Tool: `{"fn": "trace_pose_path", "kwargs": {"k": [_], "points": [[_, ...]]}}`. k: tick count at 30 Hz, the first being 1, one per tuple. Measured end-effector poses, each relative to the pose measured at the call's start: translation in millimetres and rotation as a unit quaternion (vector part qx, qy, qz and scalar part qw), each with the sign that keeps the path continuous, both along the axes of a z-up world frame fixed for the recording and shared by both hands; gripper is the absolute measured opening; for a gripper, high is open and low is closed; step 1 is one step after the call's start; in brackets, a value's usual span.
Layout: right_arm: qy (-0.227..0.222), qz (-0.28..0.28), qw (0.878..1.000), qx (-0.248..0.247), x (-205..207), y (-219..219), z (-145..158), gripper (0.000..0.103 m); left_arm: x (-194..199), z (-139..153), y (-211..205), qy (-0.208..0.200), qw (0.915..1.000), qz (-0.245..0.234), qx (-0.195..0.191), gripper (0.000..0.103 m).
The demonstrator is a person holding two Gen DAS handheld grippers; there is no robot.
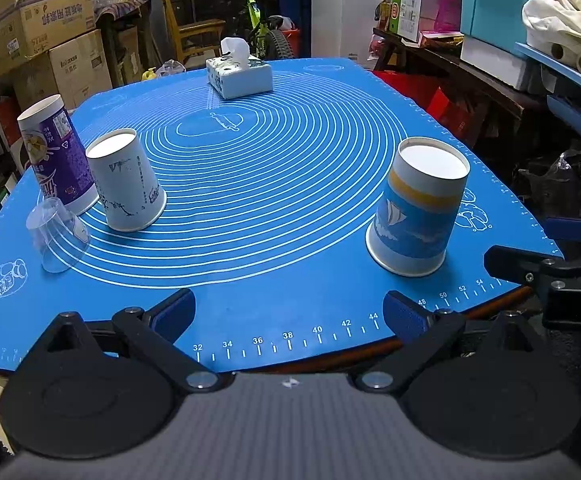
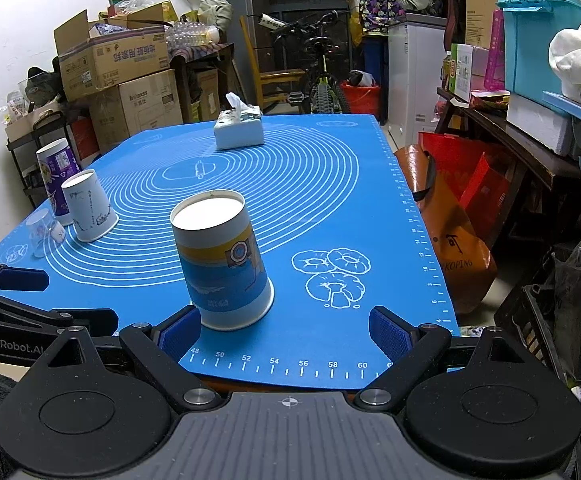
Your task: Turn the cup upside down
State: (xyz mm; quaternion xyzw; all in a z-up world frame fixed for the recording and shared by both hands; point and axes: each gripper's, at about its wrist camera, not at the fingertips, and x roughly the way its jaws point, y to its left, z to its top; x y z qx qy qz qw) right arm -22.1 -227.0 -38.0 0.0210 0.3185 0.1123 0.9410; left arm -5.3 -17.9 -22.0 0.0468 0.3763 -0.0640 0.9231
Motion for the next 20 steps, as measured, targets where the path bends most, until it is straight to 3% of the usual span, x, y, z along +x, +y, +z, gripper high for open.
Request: {"fn": "trace_pose_path", "kwargs": {"k": [20], "points": [[0.002, -0.002, 1.0, 0.002, 1.0, -5.3, -3.6, 0.092, 1.1, -1.7, 3.5, 0.003, 1.0, 0.004, -0.002, 0.099]]}}
